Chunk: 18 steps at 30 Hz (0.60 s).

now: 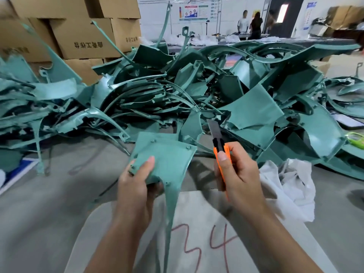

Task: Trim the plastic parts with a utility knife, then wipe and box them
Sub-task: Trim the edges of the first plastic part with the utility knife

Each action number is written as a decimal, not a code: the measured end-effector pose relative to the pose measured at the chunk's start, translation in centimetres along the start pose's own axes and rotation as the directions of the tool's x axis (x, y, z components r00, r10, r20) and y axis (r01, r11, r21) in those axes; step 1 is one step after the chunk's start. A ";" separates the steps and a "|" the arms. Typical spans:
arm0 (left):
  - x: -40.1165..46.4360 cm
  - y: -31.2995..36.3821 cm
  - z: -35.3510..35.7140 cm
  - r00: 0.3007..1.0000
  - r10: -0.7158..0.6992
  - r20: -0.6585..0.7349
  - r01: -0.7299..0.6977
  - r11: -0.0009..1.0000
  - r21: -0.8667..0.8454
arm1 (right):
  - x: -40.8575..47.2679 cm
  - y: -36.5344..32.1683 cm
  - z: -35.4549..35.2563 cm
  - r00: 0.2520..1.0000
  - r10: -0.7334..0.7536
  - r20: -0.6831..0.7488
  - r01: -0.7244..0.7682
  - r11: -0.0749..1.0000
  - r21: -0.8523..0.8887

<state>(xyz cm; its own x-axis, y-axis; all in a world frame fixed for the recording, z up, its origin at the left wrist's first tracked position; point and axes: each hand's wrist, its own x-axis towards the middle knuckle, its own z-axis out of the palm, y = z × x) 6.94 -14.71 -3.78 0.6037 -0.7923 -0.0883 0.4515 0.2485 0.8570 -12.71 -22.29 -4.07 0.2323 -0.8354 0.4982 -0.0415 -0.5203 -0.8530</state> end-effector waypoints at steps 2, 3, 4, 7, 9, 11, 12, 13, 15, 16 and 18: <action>0.1 -1.0 0.2 0.992 0.116 -0.041 -0.107 0.980 0.169 | -0.2 0.3 0.4 0.997 -0.057 0.043 0.062 0.989 -0.137; 0.5 -1.3 -0.2 0.985 0.159 -0.063 -0.142 0.966 0.214 | -0.3 0.4 0.6 0.993 -0.084 0.082 0.098 0.978 -0.185; 0.9 -1.4 -0.7 0.977 0.190 -0.101 -0.160 0.955 0.251 | -0.3 0.6 0.7 0.987 -0.113 0.117 0.137 0.964 -0.226; 2.2 -0.8 -1.9 0.935 0.243 -0.260 -0.152 0.933 0.325 | -0.4 0.9 1.0 0.980 -0.104 0.167 0.153 0.936 -0.316; 2.9 -0.3 -2.5 0.909 0.258 -0.326 -0.159 0.941 0.300 | -0.5 1.1 1.2 0.980 -0.058 0.190 0.126 0.922 -0.365; 3.0 0.4 -2.6 0.906 0.233 -0.352 -0.158 0.960 0.229 | -0.4 1.3 1.2 0.976 -0.066 0.209 0.146 0.907 -0.396; 2.8 0.7 -2.6 0.920 0.204 -0.336 -0.148 0.972 0.183 | -0.4 1.4 1.2 0.974 -0.066 0.218 0.152 0.900 -0.408; 2.5 0.9 -2.4 0.939 0.173 -0.297 -0.136 0.980 0.142 | -0.3 1.4 1.2 0.973 -0.061 0.223 0.150 0.900 -0.410; 2.0 1.1 -2.0 0.973 0.132 -0.192 -0.116 0.989 0.089 | -0.3 1.4 1.2 0.975 -0.059 0.214 0.139 0.914 -0.382; 1.9 1.2 -1.8 0.982 0.114 -0.148 -0.106 0.992 0.062 | -0.4 1.3 1.2 0.977 -0.064 0.202 0.135 0.924 -0.359; 1.7 1.2 -1.6 0.993 0.087 -0.079 -0.086 0.996 0.019 | -0.4 1.2 1.2 0.981 -0.080 0.177 0.136 0.933 -0.332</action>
<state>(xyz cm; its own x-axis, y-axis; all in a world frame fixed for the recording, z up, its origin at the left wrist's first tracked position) 9.54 -14.89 -3.70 0.6907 -0.7212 -0.0529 0.3853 0.3051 0.8709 -11.67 -22.35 -5.48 0.4034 -0.7463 0.5294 -0.3295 -0.6582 -0.6769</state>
